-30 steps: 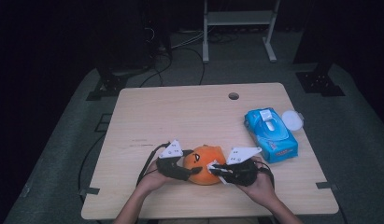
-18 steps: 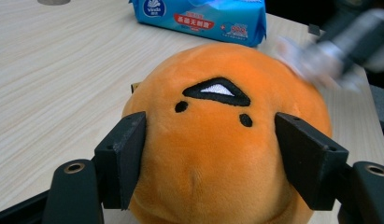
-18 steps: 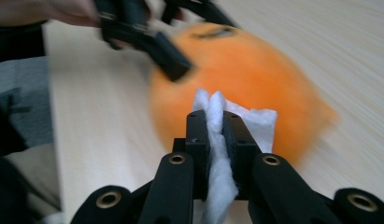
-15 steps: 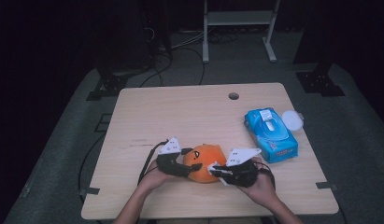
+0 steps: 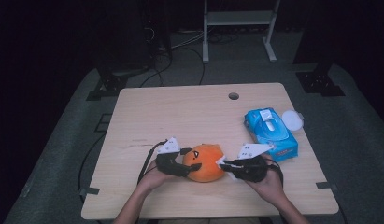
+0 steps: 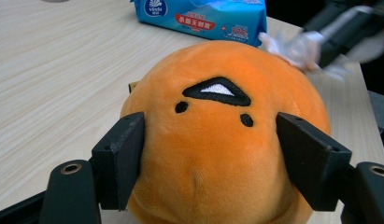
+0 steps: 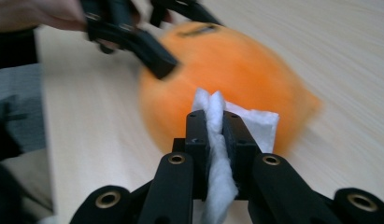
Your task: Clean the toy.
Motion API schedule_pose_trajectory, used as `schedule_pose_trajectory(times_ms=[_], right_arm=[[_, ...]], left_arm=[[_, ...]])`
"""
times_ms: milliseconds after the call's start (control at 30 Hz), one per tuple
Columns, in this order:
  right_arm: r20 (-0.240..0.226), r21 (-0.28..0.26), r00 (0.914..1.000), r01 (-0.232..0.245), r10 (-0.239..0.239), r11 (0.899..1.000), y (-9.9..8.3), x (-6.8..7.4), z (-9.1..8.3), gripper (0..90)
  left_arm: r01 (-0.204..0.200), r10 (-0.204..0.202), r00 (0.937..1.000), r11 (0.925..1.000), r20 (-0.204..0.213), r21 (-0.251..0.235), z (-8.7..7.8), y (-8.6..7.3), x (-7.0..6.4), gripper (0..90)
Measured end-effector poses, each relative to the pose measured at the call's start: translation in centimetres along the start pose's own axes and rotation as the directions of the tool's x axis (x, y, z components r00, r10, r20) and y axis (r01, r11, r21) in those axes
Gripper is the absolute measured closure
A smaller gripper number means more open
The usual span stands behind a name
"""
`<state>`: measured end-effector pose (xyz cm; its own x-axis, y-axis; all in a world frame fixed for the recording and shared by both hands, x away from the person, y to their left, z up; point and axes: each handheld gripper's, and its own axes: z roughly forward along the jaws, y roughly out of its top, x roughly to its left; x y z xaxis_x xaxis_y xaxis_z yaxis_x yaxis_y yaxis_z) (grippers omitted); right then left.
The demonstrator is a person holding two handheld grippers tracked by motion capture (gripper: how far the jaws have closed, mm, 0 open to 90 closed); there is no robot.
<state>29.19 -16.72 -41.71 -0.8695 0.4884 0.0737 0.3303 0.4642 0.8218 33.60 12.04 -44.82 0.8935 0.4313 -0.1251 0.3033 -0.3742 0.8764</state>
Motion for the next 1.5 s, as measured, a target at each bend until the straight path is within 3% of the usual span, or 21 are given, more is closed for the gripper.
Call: schedule_pose_trajectory(times_ms=[67,167,267,367,500,600,667,767,833,933,1000,1167,1200,1233,1267,1300,1400,1467,1500], right_arm=[[-0.031,0.006,0.9991,0.031,-0.031,1.000,0.4,1.0,0.7,81.4],[-0.027,0.015,0.9972,0.071,-0.071,0.997,0.8,1.7,1.2,81.5],[-0.011,0.001,0.9984,0.056,-0.056,0.998,0.7,1.3,0.8,81.6],[0.034,-0.005,0.9993,0.016,-0.016,1.000,0.3,-0.1,0.1,81.6],[0.026,-0.007,0.9997,-0.004,0.005,1.000,0.0,-0.3,0.0,81.6],[-0.029,-0.013,0.9995,0.014,-0.014,1.000,0.6,0.8,0.7,81.5],[-0.024,-0.012,0.9994,0.026,-0.026,1.000,0.7,1.0,0.8,81.5],[0.011,-0.021,0.9997,0.022,-0.022,1.000,0.8,0.5,0.6,81.5],[0.045,-0.012,0.9990,0.005,-0.004,1.000,0.4,-0.2,0.3,81.5],[0.041,-0.008,0.9990,-0.016,0.017,1.000,0.0,-0.6,0.1,81.5],[0.036,-0.003,0.9992,-0.015,0.015,1.000,0.0,-0.6,0.2,81.6],[0.025,0.001,0.9997,0.006,-0.006,1.000,0.1,0.4,0.5,81.6],[-0.023,-0.017,0.9996,0.013,-0.013,1.000,0.6,1.3,0.9,81.6],[-0.023,-0.017,0.9996,0.013,-0.013,1.000,0.6,1.3,0.9,81.6],[-0.022,-0.008,0.9982,0.056,-0.056,0.998,1.0,2.0,1.5,81.6],[-0.016,-0.009,0.9979,0.063,-0.063,0.998,1.2,2.2,1.7,81.6],[-0.007,-0.018,0.9984,0.056,-0.056,0.998,1.3,1.9,1.5,81.7],[0.041,-0.036,0.9989,0.024,-0.023,0.999,1.1,0.6,0.6,81.6],[0.041,-0.036,0.9989,0.024,-0.023,0.999,1.1,0.6,0.6,81.6]], left_arm=[[-0.016,0.016,0.9999,0.9999,-0.005,0.003,0.1,0.1,-0.3,26.6],[-0.014,0.014,0.9999,0.9999,-0.007,0.001,0.1,0.0,-0.3,26.6],[0.002,-0.002,1.0000,1.0000,0.000,-0.006,0.0,-0.1,-0.1,26.6],[0.008,-0.008,1.0000,0.9999,0.004,-0.010,0.0,-0.2,0.1,26.5],[0.002,-0.002,1.0000,1.0000,0.000,-0.005,0.2,0.0,-0.3,24.5],[-0.034,0.034,0.9994,0.9994,0.006,-0.004,0.5,0.2,-0.8,23.3],[-0.037,0.037,0.9993,0.9993,0.002,-0.004,0.5,0.2,-0.9,23.3],[-0.032,0.032,0.9994,0.9995,0.010,-0.008,0.5,0.1,-0.8,22.8],[-0.037,0.037,0.9992,0.9993,0.018,0.000,0.2,0.4,-0.7,17.8],[0.015,-0.015,0.9999,0.9996,0.001,0.025,-0.5,1.1,-0.2,10.1],[0.002,-0.004,0.9997,0.9985,0.024,0.054,-0.3,0.8,-0.4,13.8],[-0.009,0.007,0.9997,0.9982,0.022,0.060,0.0,0.8,-0.6,22.4],[-0.018,0.016,0.9995,0.9986,0.028,0.050,0.2,0.8,-0.8,23.3],[-0.018,0.016,0.9995,0.9986,0.028,0.050,0.2,0.8,-0.8,23.6],[-0.058,0.056,0.9980,0.9965,0.027,0.060,0.2,0.8,-1.1,23.7],[-0.058,0.056,0.9980,0.9965,0.027,0.060,0.2,0.8,-1.1,23.9],[-0.061,0.059,0.9976,0.9961,0.037,0.063,0.0,0.6,-1.1,24.8],[-0.055,0.053,0.9977,0.9969,0.041,0.056,0.0,0.4,-0.9,24.8],[-0.055,0.053,0.9977,0.9969,0.041,0.056,0.0,0.4,-0.9,24.3]])
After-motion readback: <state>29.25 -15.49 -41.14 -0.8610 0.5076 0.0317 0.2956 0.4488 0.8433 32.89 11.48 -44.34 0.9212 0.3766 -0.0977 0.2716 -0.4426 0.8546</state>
